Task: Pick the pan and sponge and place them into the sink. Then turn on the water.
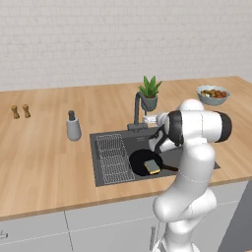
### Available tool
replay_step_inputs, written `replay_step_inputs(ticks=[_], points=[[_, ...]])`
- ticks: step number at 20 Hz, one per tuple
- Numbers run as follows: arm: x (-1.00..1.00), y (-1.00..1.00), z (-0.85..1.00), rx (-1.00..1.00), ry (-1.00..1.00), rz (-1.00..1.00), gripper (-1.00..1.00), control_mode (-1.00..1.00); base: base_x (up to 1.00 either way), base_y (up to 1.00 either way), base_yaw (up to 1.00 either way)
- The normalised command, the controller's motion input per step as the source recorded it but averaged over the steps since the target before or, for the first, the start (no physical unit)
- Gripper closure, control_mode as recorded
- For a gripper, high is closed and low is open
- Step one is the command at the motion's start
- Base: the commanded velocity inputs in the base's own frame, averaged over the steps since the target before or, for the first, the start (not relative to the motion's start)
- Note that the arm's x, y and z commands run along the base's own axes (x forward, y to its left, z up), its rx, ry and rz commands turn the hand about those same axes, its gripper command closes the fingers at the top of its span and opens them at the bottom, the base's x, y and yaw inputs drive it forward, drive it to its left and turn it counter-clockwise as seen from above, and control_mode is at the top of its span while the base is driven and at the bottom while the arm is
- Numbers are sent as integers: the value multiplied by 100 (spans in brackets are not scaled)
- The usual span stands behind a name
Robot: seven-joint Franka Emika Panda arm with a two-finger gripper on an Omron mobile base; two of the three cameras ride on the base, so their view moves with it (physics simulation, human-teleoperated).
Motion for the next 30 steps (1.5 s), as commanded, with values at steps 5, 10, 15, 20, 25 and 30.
replay_step_inputs(ticks=[5, 10, 15, 20, 25, 30], points=[[0, 0, -41, 0, -9, 0, -100, -100, 0, 0, 0], [2, 0, -28, 1, -9, 1, -100, -100, 0, 0, 0], [2, 0, -24, 0, -7, 2, -100, -100, 0, 0, 0], [1, 0, -25, 0, -7, 3, -100, -100, 0, 0, 0], [6, 0, -23, 0, -6, 2, -100, -100, 0, 0, 0], [13, 0, -20, 0, -8, 2, -100, -100, 0, 0, 0]])
